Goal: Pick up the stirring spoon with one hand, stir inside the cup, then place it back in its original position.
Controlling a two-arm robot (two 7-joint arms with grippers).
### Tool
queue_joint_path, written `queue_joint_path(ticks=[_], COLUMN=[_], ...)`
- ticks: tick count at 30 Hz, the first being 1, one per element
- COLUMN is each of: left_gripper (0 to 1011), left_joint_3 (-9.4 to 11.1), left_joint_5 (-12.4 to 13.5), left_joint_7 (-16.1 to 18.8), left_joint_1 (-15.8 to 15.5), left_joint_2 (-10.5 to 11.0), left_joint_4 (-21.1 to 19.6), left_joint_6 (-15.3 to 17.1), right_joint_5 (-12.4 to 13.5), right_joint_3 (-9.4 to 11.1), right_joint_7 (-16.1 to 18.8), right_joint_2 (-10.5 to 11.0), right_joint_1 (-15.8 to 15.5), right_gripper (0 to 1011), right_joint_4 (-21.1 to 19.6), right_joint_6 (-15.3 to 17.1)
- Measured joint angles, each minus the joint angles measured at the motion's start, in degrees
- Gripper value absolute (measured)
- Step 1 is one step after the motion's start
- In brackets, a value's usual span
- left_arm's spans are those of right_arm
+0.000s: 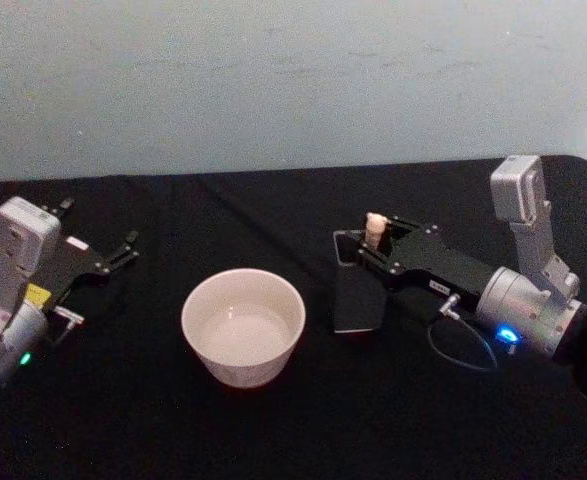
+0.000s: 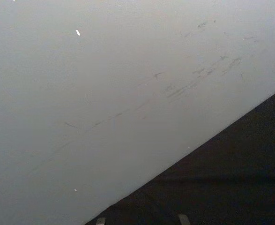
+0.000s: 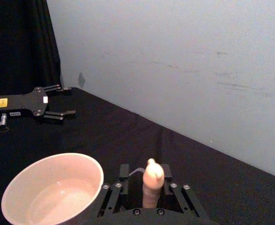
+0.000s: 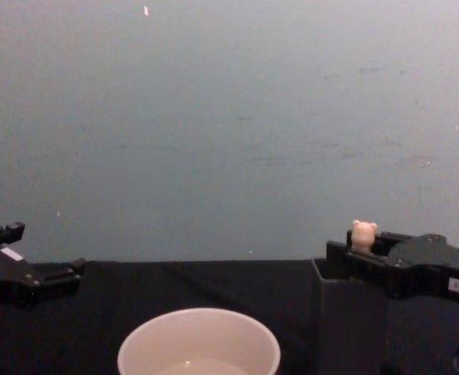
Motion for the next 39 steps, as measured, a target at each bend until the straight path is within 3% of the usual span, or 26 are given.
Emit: queue_joint_path(ticks=[13, 21, 31, 36, 39], left_gripper=[1001, 1001, 1001, 1001, 1001], left_joint_3=[0.0, 0.0, 0.0, 0.0, 0.0], left_joint_5=[0.0, 0.0, 0.0, 0.0, 0.0], left_joint_7=[0.0, 0.0, 0.0, 0.0, 0.0], left_joint_1=[0.0, 0.0, 0.0, 0.0, 0.0], left_joint_2=[0.0, 0.0, 0.0, 0.0, 0.0], left_joint_4=[0.0, 0.0, 0.0, 0.0, 0.0], left_joint_6=[0.0, 0.0, 0.0, 0.0, 0.0], right_joint_5=[0.11, 0.16, 0.07, -0.53, -1.59], right_joint_3=[0.04, 0.05, 2.7, 4.94, 6.62], right_joint_7=[0.04, 0.04, -0.58, -2.82, -6.14], right_joint_2=[-0.01, -0.01, -0.26, -0.61, -1.24], right_joint_1=[0.02, 0.03, 0.58, 0.63, 0.15], right_gripper=[814, 1000, 1002, 1000, 1002], right_joint_4=[-0.01, -0.05, -2.66, -3.98, -4.32], right_joint_6=[-0.11, -0.17, -4.11, -5.89, -5.84])
